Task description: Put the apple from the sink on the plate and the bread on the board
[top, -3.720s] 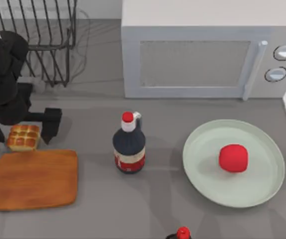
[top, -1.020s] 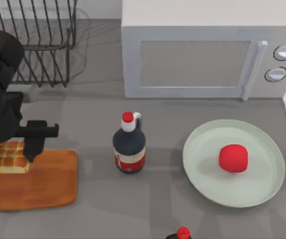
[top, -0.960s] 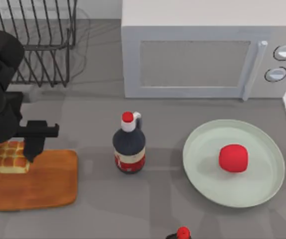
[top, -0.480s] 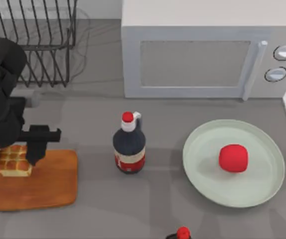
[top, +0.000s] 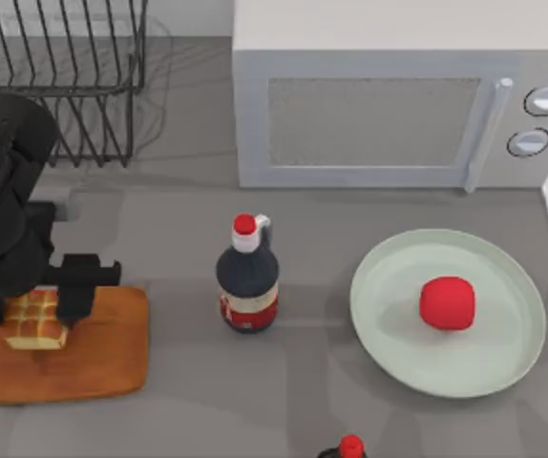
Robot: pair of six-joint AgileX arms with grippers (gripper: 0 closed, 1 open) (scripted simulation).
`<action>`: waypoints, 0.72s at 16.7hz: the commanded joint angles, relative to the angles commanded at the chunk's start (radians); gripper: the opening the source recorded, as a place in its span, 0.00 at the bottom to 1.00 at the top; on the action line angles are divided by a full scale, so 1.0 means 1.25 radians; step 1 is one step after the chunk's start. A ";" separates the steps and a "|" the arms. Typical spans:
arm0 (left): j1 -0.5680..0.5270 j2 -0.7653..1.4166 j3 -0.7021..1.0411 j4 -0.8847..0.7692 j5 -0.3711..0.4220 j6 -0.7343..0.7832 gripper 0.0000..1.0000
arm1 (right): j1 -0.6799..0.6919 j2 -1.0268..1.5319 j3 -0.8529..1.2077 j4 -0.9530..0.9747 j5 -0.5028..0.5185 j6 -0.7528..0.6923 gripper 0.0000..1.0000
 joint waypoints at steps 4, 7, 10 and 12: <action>-0.001 0.011 -0.015 0.024 0.000 0.000 0.00 | 0.000 0.000 0.000 0.000 0.000 0.000 1.00; -0.001 0.011 -0.015 0.024 0.000 0.000 0.08 | 0.000 0.000 0.000 0.000 0.000 0.000 1.00; -0.001 0.011 -0.015 0.024 0.000 0.000 0.30 | 0.000 0.000 0.000 0.000 0.000 0.000 1.00; -0.001 0.011 -0.015 0.024 0.000 0.000 0.45 | 0.000 0.000 0.000 0.000 0.000 0.000 1.00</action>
